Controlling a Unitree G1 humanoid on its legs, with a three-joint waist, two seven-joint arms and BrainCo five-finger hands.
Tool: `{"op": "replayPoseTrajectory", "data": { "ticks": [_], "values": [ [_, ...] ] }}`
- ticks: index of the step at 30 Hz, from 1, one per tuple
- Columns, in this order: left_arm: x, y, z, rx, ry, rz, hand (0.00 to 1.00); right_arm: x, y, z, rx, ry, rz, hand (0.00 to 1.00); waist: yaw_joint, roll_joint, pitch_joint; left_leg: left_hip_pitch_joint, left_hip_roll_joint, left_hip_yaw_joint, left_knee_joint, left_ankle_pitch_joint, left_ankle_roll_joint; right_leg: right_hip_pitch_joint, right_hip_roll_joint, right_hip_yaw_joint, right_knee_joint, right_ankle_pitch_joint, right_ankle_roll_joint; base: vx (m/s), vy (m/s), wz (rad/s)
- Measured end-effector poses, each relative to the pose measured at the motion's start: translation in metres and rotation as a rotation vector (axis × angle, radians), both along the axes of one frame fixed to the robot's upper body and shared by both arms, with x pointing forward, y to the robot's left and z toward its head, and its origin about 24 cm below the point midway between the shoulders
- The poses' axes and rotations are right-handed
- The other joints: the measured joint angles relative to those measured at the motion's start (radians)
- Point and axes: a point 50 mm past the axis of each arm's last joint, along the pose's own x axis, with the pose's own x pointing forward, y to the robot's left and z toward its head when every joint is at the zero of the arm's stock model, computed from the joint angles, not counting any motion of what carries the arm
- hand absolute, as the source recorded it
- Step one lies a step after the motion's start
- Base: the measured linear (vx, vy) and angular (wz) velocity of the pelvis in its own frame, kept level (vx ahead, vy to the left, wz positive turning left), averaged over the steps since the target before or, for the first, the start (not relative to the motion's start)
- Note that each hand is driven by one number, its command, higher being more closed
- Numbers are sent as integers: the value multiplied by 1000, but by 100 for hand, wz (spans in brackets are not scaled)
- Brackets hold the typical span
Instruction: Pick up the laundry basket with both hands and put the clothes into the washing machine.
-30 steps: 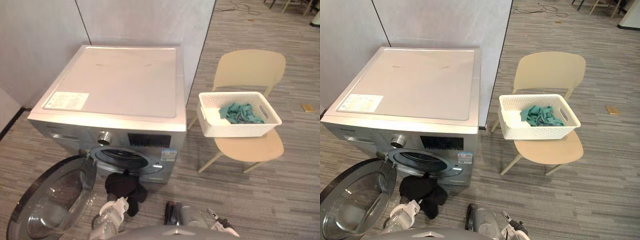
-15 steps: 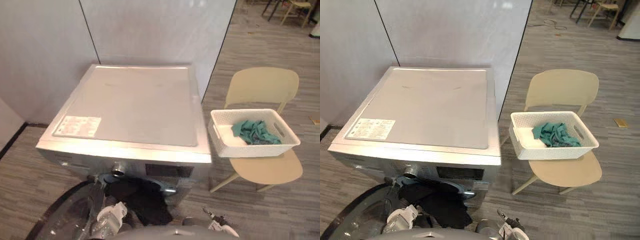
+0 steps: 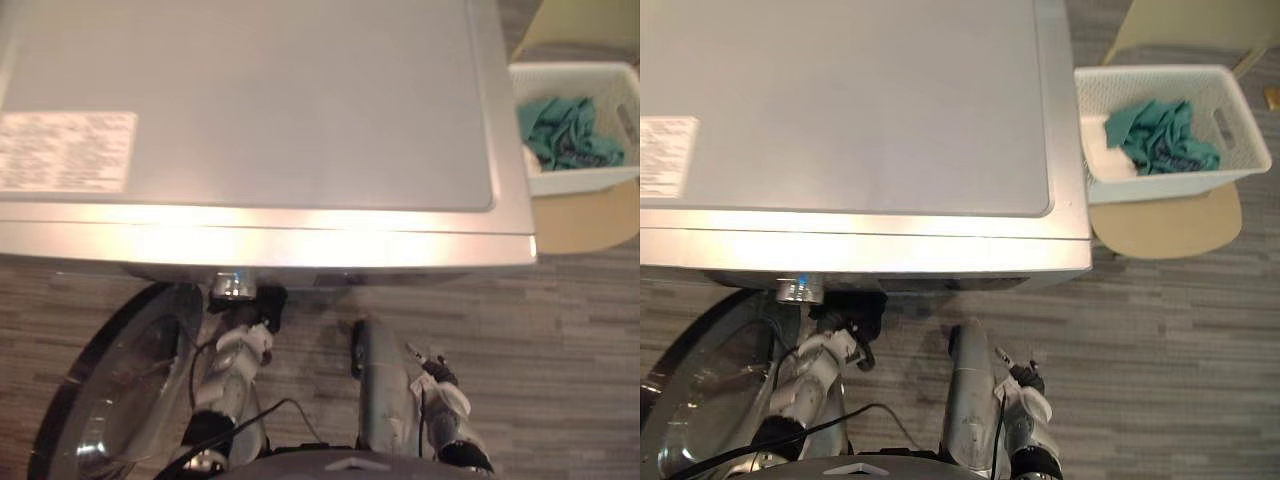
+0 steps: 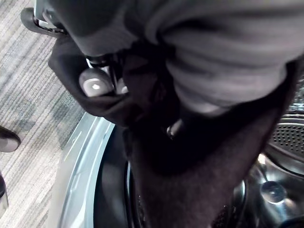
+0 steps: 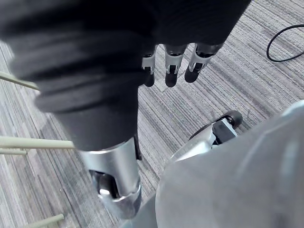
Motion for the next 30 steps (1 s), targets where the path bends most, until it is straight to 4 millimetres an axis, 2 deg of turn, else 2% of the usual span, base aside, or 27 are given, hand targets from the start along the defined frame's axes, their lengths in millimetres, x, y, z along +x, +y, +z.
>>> {"op": "replayPoseTrajectory", "data": {
  "ticks": [3, 5, 6, 7, 8, 10, 11, 13, 15, 17, 20, 23, 27, 30],
  "values": [
    [31, 8, 26, -1, -69, 53, 100, 13, -1, 9, 1, -49, -42, 0, -3, -9, 26, -110, 26, -9, 60, -2, 0, -114, 17, 9, 61, -3, -4, -43, -36, -16],
    [59, 21, 60, 47, -170, 84, 100, 19, -4, 18, -9, -96, -49, 0, -16, -8, 38, -205, 40, -25, 105, -4, 3, -206, 32, 14, 100, -2, -5, -56, -24, -12],
    [66, 25, 71, 62, -203, 89, 100, 20, -4, 19, -12, -103, -50, 0, -18, -9, 41, -226, 44, -27, 115, -4, 4, -227, 34, 15, 109, -2, -5, -53, -21, -10],
    [80, 33, 94, 95, -266, 104, 100, 22, -5, 22, -18, -117, -51, 0, -24, -12, 47, -266, 49, -27, 130, -5, 6, -268, 42, 18, 125, -2, -5, -38, -26, -7],
    [86, 38, 106, 110, -298, 113, 100, 22, -5, 22, -18, -118, -52, 0, -28, -12, 48, -285, 53, -28, 136, -5, 7, -288, 46, 22, 130, -1, -4, -49, -44, -15],
    [107, 55, 161, 189, -444, 139, 100, 21, -5, 22, -20, -125, -55, 0, -38, -12, 70, -341, 67, -28, 153, -1, 13, -346, 57, 26, 138, 11, -6, -38, -32, -19],
    [112, 59, 176, 208, -484, 145, 100, 21, -5, 22, -19, -126, -57, 0, -45, -12, 75, -355, 68, -28, 155, 0, 15, -360, 58, 26, 138, 14, -6, -53, -41, -11],
    [125, 65, 239, 275, -640, 146, 100, 19, -6, 20, -9, -124, -69, 0, -54, -12, 78, -417, 70, -27, 155, 12, 21, -424, 65, 31, 138, 28, -4, -58, -56, -7],
    [126, 57, 263, 298, -725, 121, 100, 15, -6, 18, 10, -124, -91, 0, -51, -12, 84, -449, 75, -24, 156, 21, 27, -457, 67, 30, 139, 35, -6, -31, -59, -5],
    [131, 48, 278, 367, -750, 68, 100, 13, -7, 17, 26, -130, -107, 0, -52, -13, 85, -467, 80, -24, 158, 26, 29, -475, 70, 29, 139, 42, -7, -34, -62, -4],
    [132, 38, 283, 459, -775, -1, 100, 10, -8, 14, 38, -124, -120, 0, -51, -14, 85, -474, 81, -15, 157, 30, 33, -490, 72, 37, 140, 54, -5, -65, -49, -3],
    [131, 22, 303, 613, -842, -79, 100, 4, -11, 10, 48, -119, -131, 0, -43, -17, 86, -500, 80, 9, 154, 37, 35, -537, 72, 63, 141, 73, -10, -113, -36, -4],
    [134, 16, 319, 787, -875, -87, 100, -1, -13, 9, 57, -134, -145, 0, -45, -17, 86, -518, 79, 35, 147, 47, 43, -575, 71, 86, 141, 93, -14, -112, -27, -1],
    [132, 15, 330, 997, -910, -52, 100, -2, -18, 10, 48, -143, -163, 0, -50, -17, 86, -533, 79, 51, 141, 55, 47, -603, 73, 101, 137, 94, -15, -92, -31, -7]
  ]
}}
